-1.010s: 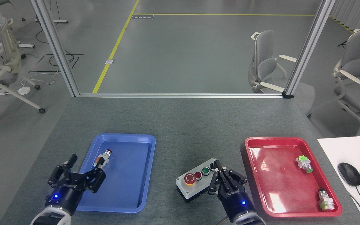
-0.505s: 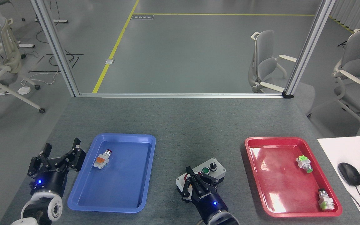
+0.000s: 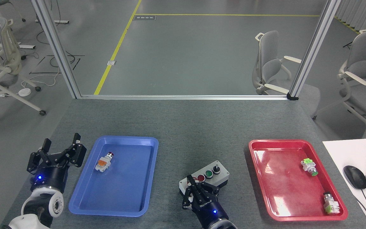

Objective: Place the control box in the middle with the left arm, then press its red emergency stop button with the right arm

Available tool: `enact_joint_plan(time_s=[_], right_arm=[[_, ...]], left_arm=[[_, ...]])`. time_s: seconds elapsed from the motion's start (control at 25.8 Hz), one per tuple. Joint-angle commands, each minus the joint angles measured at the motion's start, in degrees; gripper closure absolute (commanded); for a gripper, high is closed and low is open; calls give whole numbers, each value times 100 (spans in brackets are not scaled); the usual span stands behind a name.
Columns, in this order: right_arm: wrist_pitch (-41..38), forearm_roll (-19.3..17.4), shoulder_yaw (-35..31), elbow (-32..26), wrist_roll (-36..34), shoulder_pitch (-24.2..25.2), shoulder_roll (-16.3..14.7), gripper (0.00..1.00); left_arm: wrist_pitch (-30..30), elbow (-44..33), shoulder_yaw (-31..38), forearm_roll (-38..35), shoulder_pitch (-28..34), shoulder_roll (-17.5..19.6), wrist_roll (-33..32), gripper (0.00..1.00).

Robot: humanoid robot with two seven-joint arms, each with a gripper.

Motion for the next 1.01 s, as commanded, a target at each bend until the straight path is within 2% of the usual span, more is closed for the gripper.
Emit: enact_joint_plan(time_s=[0.0,0.19,0.43,0.47,0.58,0.66,0.97], right_arm=[[8,1,-4,25,253,-2,10,100],[421,-34,-57,-502,192,-20,-17,100],[544,-43,-241,-1039,201,-29,-122,99],[553,-43,-382,-1100,209,-11,-157,89],[570,-43,-751,-1214,209,33,-228,41],[562,-43,-1050,-1258,192,94,-324,0],[623,-51,-1709,-1302,209,288,-790,0]], left_arm=[[-2,-3,0,-1,-5,0,3,1],[-2,5,-9,-1,-5,0,3,1],[-29,76,-88,8,56,-26,20,1],[-29,128,-185,-1,65,-79,38,1],[-29,287,-360,-1,188,-457,82,1],[-29,331,-369,-10,276,-729,82,1],[-20,348,-536,-195,601,-747,64,1]])
